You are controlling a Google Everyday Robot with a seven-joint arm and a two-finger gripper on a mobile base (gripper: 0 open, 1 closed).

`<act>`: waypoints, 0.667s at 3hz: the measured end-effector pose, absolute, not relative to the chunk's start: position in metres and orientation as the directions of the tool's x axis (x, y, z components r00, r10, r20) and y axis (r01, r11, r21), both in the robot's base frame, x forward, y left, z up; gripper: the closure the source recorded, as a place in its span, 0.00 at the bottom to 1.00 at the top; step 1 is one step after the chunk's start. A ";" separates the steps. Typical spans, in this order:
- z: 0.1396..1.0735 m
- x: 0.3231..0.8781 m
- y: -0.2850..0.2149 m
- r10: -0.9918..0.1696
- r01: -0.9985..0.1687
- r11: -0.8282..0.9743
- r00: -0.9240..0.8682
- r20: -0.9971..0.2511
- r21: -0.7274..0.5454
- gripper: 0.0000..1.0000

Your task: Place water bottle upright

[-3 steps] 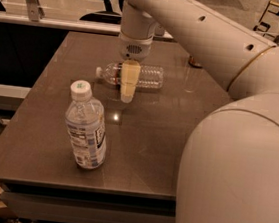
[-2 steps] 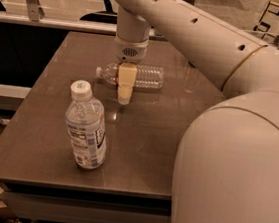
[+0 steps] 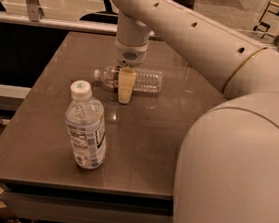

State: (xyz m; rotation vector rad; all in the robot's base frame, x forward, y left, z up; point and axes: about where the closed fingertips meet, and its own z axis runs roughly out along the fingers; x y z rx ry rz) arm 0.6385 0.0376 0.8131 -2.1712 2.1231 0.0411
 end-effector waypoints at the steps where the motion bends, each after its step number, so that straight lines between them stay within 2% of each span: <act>1: 0.815 0.639 0.038 -0.995 -0.998 -0.020 0.025 -0.093 -0.057 0.65; 2: 0.822 0.639 0.038 -0.995 -0.998 -0.020 0.025 -0.093 -0.057 0.88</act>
Offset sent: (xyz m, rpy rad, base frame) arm 0.0005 0.0005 0.0013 0.0011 -0.0009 0.0001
